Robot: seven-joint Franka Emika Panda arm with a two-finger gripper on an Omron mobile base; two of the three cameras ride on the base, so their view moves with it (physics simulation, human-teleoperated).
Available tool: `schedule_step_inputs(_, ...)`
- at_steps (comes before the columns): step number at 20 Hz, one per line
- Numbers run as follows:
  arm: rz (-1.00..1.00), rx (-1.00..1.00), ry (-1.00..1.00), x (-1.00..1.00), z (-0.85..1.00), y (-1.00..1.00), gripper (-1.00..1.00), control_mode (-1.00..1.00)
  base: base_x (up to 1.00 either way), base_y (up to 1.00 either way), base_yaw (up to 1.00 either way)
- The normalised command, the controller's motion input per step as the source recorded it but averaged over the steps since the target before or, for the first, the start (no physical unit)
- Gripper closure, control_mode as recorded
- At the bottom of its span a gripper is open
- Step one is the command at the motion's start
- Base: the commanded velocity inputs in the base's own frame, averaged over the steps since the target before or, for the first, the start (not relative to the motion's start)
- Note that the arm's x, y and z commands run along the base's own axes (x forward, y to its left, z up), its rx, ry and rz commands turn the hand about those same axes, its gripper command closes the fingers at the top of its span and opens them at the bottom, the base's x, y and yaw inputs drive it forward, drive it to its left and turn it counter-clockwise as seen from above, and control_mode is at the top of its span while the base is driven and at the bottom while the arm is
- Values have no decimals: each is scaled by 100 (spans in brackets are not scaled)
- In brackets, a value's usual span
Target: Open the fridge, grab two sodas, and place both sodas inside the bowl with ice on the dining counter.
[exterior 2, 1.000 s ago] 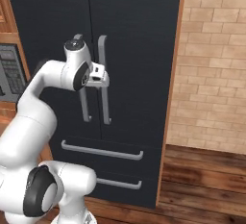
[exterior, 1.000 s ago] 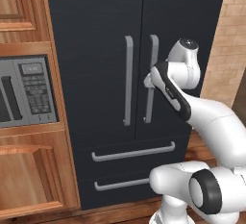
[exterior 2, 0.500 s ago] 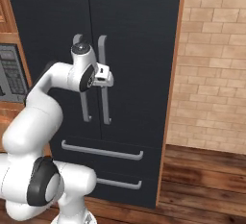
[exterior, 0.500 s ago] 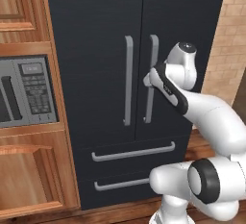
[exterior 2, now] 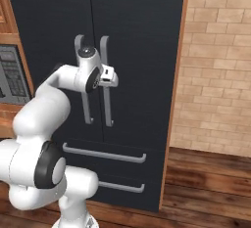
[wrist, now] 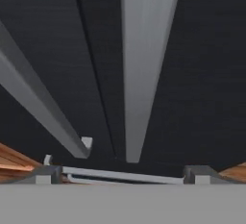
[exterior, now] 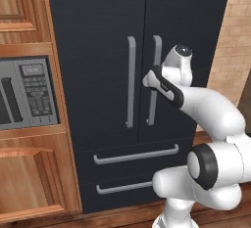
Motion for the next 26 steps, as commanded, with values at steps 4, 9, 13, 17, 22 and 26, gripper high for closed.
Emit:
schedule_step_inputs(4, 0, 0, -6, 19, -20, 0, -100, -100, 0, 0, 0)
schedule_step_inputs(9, 0, 0, -8, 16, -16, 0, -100, -100, 0, 0, 0)
schedule_step_inputs(13, -1, 0, -6, 22, -12, 0, -100, -100, 0, 0, 0)
schedule_step_inputs(17, -2, 0, -4, 26, -6, 0, -100, -100, 0, 0, 0)
schedule_step_inputs(22, -3, 0, -2, 26, -2, 0, -100, -100, 0, 0, 0)
schedule_step_inputs(26, -3, 0, -1, 31, -2, 0, -100, -100, 0, 0, 0)
